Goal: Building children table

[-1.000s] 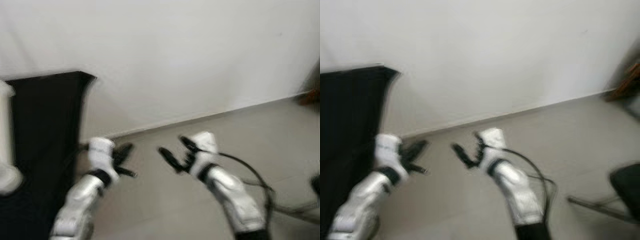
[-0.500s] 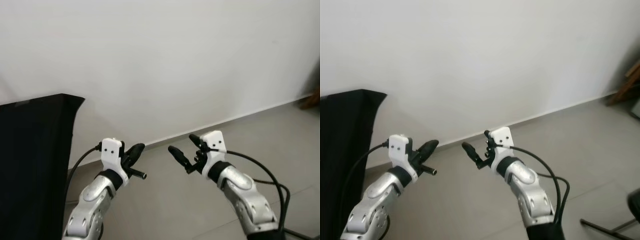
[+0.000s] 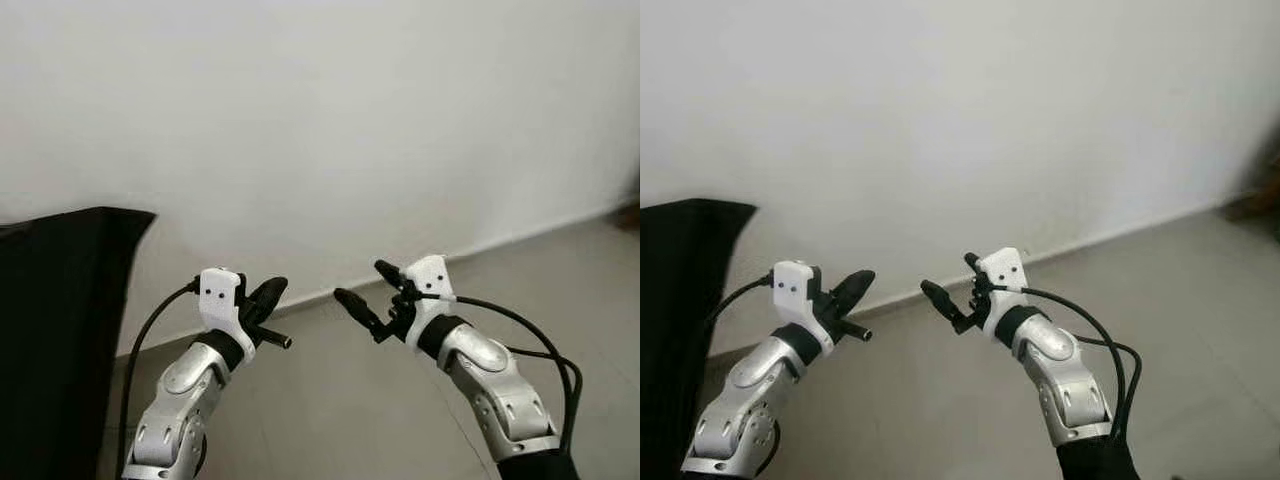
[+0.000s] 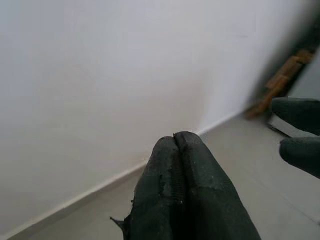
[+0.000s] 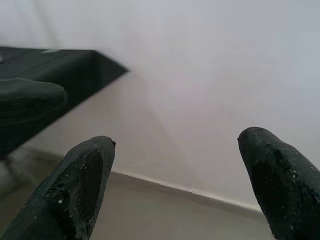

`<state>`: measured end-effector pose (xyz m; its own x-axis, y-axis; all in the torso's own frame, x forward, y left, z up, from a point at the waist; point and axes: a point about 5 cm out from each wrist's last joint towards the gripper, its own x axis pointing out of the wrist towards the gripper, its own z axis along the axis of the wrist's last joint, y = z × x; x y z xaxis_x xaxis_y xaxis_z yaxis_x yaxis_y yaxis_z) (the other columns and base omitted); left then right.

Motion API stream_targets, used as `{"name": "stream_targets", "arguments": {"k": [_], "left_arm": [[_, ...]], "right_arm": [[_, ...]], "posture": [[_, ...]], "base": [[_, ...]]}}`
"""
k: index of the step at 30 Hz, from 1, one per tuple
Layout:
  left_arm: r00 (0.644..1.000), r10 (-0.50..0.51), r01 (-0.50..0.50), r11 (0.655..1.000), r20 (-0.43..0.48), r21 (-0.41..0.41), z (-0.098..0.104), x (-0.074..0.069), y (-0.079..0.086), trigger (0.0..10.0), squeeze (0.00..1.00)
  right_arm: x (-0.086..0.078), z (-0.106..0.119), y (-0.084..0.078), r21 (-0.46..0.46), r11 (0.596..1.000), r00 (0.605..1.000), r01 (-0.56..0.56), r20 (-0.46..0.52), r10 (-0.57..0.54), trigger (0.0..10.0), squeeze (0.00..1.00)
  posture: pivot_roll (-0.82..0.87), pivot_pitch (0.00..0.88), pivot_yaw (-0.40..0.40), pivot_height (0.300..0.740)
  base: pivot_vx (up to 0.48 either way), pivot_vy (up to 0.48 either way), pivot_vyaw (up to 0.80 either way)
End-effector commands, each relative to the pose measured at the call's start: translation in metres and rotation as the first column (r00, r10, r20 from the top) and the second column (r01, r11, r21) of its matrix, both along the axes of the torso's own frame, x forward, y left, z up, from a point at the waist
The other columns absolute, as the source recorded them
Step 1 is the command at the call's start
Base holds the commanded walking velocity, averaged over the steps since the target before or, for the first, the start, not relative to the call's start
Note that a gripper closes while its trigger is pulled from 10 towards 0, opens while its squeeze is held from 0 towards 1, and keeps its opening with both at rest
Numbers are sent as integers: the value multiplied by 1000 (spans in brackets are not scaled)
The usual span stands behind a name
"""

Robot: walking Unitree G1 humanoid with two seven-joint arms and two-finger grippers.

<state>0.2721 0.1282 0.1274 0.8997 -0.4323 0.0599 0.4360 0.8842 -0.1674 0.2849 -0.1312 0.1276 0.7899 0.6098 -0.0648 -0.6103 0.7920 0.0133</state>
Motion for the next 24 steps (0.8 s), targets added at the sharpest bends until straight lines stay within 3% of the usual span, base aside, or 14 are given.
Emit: {"name": "stream_targets", "arguments": {"k": [1, 9, 24], "left_arm": [[1000, 28, -28, 1000, -12, 12, -4, -1, 8, 10000, 0], [999, 33, -33, 999, -13, 16, -4, -1, 8, 10000, 0], [1000, 26, -26, 996, -1, 85, -5, 2, 2, 10000, 0]], "right_arm": [[-3, 0, 9, 17, 999, 999, -40, 6, 40, 10000, 0], [-4, -1, 9, 16, 999, 999, -51, 3, 51, 10000, 0], [-5, -4, 9, 19, 997, 997, -77, -4, 77, 10000, 0]], "posture": [[-16, 87, 15, 740], [-16, 85, 13, 740], [-34, 82, 8, 740]], "base": [[375, 0, 775], [346, 0, 775], [0, 0, 775]]}}
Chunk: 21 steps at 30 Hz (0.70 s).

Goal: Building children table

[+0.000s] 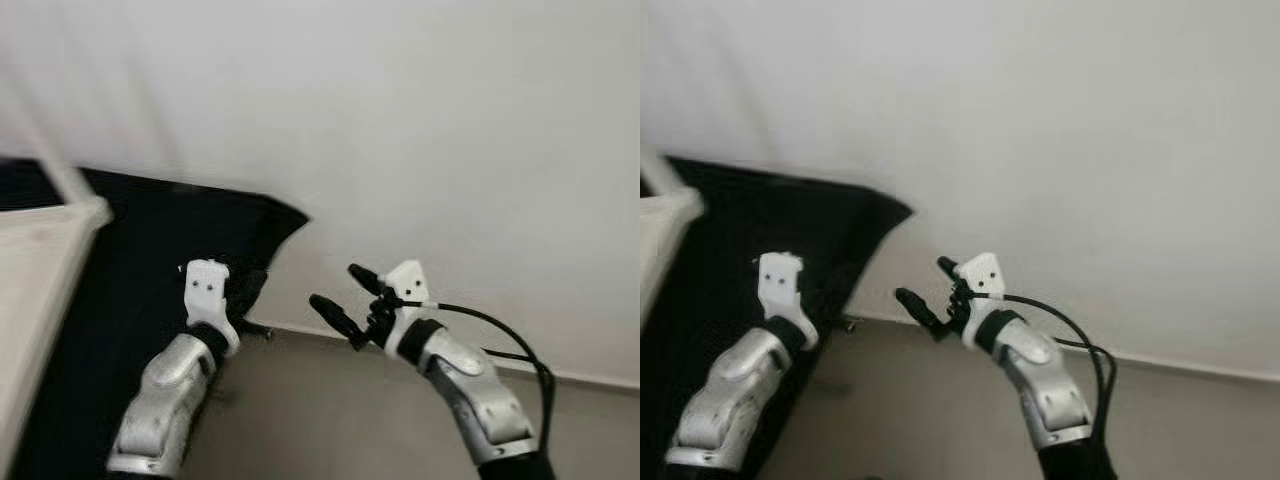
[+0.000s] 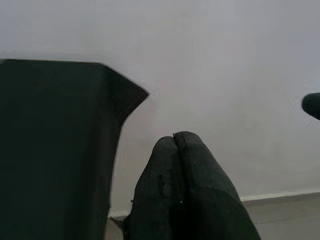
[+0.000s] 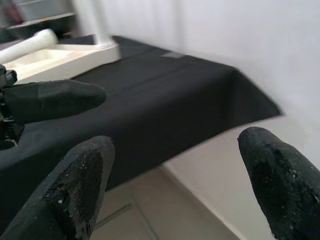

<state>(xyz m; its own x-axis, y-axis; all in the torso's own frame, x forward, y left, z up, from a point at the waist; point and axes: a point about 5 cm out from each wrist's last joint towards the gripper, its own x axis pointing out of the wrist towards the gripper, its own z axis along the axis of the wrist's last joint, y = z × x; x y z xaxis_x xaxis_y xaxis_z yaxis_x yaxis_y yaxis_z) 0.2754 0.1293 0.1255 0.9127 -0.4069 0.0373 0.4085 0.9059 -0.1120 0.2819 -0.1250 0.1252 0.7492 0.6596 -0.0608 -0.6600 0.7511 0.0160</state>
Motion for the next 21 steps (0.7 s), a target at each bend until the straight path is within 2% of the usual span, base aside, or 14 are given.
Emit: {"name": "stream_targets", "arguments": {"k": [1, 20, 21], "left_arm": [[1000, -5, 5, 1000, -6, 24, -3, -1, 1, 10000, 0], [1000, 10, -10, 999, -11, 37, -4, 0, 1, 10000, 0], [1000, 9, -9, 999, -11, 37, -4, 0, 1, 10000, 0]], "right_arm": [[-2, -2, 2, 14, 1000, 1000, -13, -7, 13, 10000, 0], [-1, -1, 2, 45, 999, 1000, -19, -8, 20, 10000, 0], [0, -1, 2, 53, 998, 1000, -18, -7, 18, 10000, 0]], "posture": [[-34, 82, 8, 740], [-33, 86, 10, 740], [-33, 86, 10, 740]], "base": [[0, 0, 775], [0, 0, 775], [0, 0, 0]]}}
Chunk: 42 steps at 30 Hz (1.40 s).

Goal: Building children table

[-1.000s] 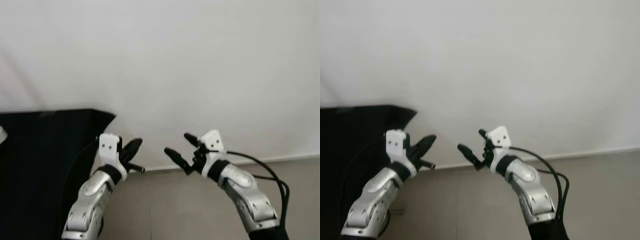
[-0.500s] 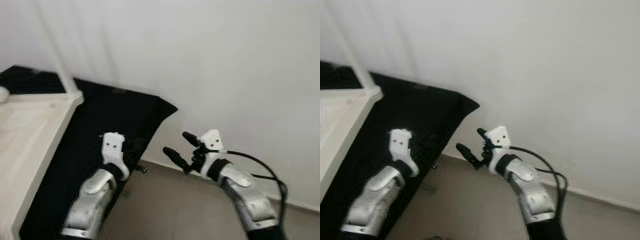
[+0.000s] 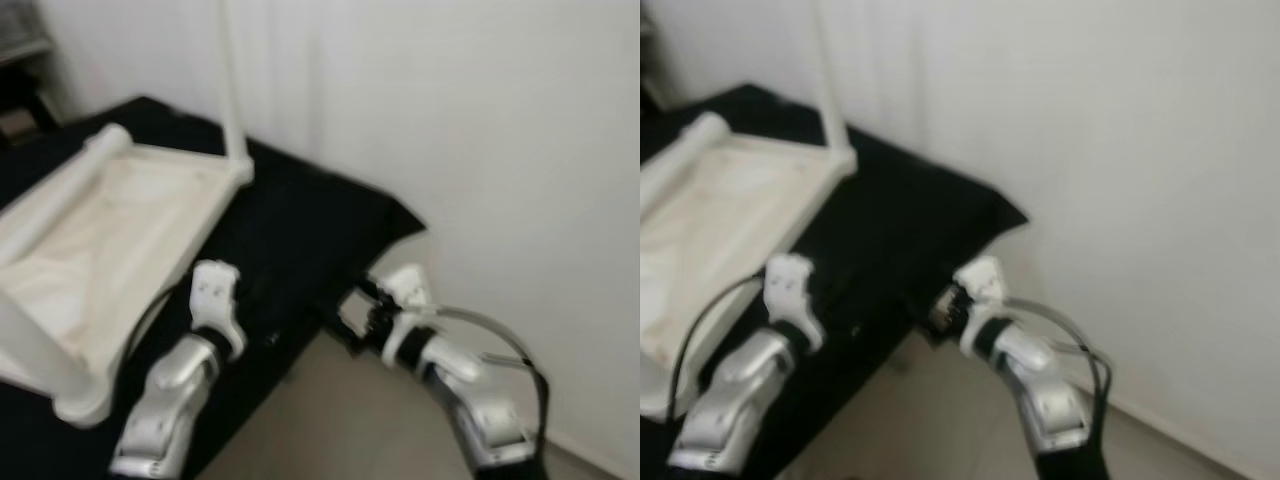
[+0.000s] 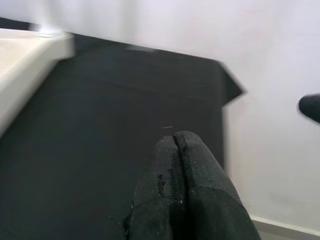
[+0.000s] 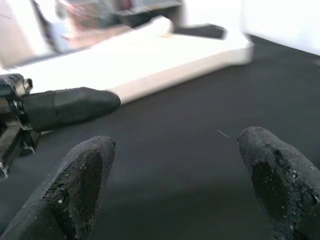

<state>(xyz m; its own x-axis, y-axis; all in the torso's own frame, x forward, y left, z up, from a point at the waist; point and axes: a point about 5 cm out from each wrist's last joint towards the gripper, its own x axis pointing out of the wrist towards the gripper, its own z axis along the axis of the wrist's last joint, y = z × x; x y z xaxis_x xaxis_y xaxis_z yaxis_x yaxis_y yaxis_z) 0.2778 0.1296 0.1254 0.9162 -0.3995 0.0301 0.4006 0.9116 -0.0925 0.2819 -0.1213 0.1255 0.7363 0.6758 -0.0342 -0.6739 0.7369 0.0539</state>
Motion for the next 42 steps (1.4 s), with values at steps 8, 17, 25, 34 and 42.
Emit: {"name": "stream_targets", "arguments": {"k": [8, 17, 25, 34, 42], "left_arm": [[1000, -21, 22, 1000, -18, 21, -5, -3, -1, 10000, 0], [1000, -3, 4, 1000, -5, 3, -3, -2, 0, 10000, 0], [1000, -1, 1, 1000, -7, 4, -3, -2, 1, 10000, 0], [1000, -3, 3, 1000, -11, 3, -4, -2, 2, 10000, 0], [1000, -1, 1, 1000, -11, 1, -4, -1, 1, 10000, 0]], "right_arm": [[0, 0, -2, 26, 1000, 1000, 5, -6, -5, 10000, 0], [-2, 1, -1, -14, 1000, 999, -17, 28, 18, 10000, 0], [-3, 1, 1, -13, 999, 999, -39, 32, 40, 10000, 0], [-4, 1, 2, -15, 999, 998, -53, 36, 53, 10000, 0], [-4, 1, 2, -9, 999, 998, -53, 38, 54, 10000, 0]], "posture": [[-33, 85, 11, 740], [-28, 86, 9, 740], [-26, 83, 10, 740], [-24, 83, 14, 740], [-22, 82, 11, 740]], "base": [[0, -411, 0], [0, -113, 353], [0, 0, 794], [0, 0, 794], [0, 0, 794]]}}
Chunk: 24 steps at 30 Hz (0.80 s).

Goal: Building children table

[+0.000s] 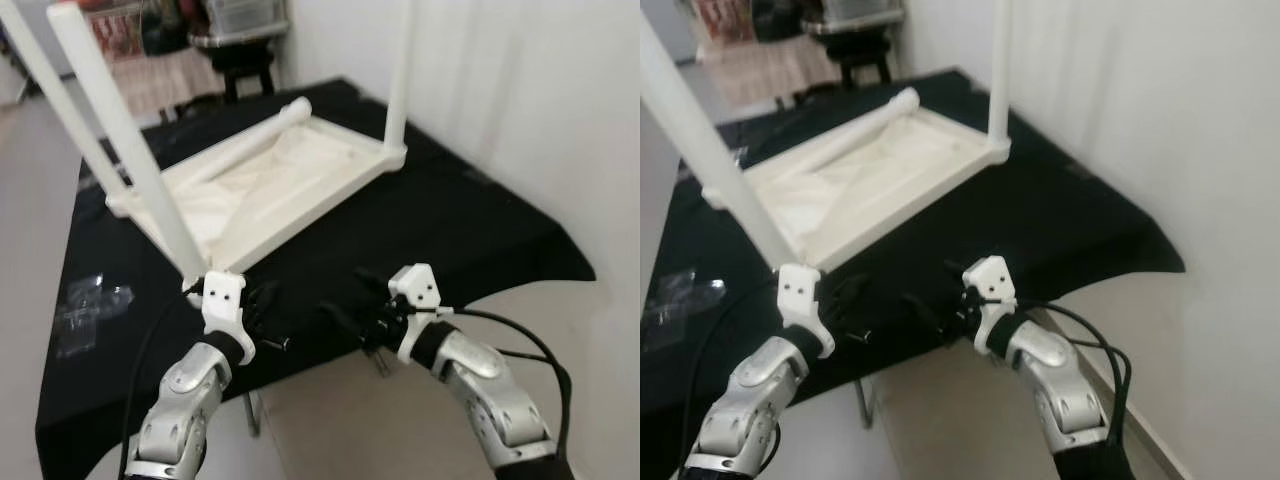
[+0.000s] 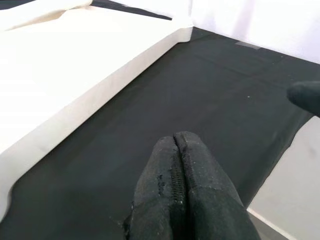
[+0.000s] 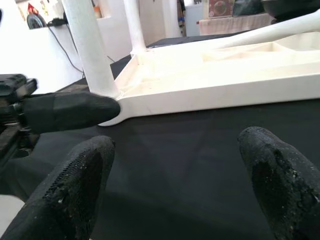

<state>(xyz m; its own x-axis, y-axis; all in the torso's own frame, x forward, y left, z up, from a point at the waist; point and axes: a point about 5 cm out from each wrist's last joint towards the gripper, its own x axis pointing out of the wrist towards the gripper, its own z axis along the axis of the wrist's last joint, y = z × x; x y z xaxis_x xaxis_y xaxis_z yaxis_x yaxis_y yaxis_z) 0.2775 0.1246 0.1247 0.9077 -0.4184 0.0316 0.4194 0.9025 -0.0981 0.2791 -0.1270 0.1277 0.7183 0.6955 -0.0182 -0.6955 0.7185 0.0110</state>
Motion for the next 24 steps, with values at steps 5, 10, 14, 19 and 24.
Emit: {"name": "stream_targets", "arguments": {"k": [5, 10, 14, 19, 24], "left_arm": [[1000, 13, -13, 1000, -9, 8, -3, -1, 6, 10000, 0], [1000, -31, 31, 999, -4, 18, -3, -2, 2, 10000, 0], [1000, -28, 28, 1000, -7, 14, -3, -2, 2, 10000, 0], [1000, -17, 17, 1000, -9, 16, -4, -2, 2, 10000, 0], [999, 38, -38, 999, -7, 5, -4, 0, 6, 10000, 0]], "right_arm": [[1, -1, 6, 37, 999, 1000, -1, -16, 1, 10000, 0], [2, -1, 3, 49, 999, 999, 16, -30, -14, 10000, 0], [2, -2, 3, 49, 999, 999, 18, -32, -16, 10000, 0], [4, -2, 3, 47, 998, 999, 31, -37, -29, 10000, 0], [13, 0, -5, 63, 988, 989, 144, -36, -142, 10000, 0]], "posture": [[-23, 82, 10, 740], [-27, 81, 7, 740], [-26, 79, 6, 740], [-24, 77, 5, 740], [-21, 75, 8, 740]], "base": [[0, 0, 474], [0, -463, 0], [0, -480, 0], [0, -480, 0], [0, -192, 0]]}}
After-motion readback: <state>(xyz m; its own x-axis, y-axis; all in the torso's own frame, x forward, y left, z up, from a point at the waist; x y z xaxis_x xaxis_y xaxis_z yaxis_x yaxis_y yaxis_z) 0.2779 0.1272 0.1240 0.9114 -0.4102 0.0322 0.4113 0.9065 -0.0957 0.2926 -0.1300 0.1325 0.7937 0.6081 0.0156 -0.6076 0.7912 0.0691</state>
